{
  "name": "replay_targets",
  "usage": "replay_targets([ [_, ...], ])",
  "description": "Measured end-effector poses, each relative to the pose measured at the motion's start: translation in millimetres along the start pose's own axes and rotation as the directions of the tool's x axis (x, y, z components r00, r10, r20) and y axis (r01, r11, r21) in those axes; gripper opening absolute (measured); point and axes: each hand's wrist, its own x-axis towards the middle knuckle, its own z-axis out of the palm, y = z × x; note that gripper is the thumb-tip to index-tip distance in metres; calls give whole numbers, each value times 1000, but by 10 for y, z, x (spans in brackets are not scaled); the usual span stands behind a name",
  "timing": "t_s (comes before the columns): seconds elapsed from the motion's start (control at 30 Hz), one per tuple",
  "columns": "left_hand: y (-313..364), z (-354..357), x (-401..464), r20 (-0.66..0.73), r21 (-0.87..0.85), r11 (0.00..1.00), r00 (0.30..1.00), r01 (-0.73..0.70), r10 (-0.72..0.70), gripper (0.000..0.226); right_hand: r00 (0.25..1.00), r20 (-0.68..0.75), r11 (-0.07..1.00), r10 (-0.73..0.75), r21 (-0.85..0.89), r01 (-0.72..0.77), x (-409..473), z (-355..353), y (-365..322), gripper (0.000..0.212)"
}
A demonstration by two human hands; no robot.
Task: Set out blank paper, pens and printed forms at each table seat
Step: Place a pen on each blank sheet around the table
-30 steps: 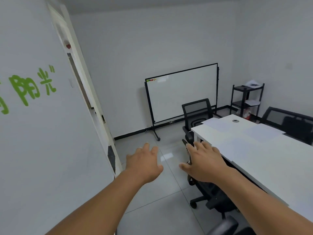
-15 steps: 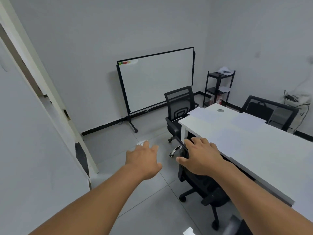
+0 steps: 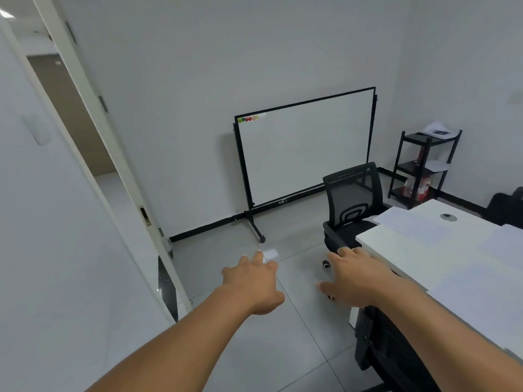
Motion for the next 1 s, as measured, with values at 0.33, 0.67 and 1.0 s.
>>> replay_targets([
  [0.33,-819,-820,1323,-51,-20,998,997,56,-57,70,994,-56,996,-93,-17,92,1671,-911,-288,81],
  [0.67,-1495,-1186,3116,-74,-26,999,997,-31,29,66,998,-61,999,-6,-50,3,3336,-1317,-434,82],
  [1.0,-2204,-2056,5072,-118,52,985,978,-166,171,63,983,-83,986,162,45,-159,5031,-2039,-499,78],
])
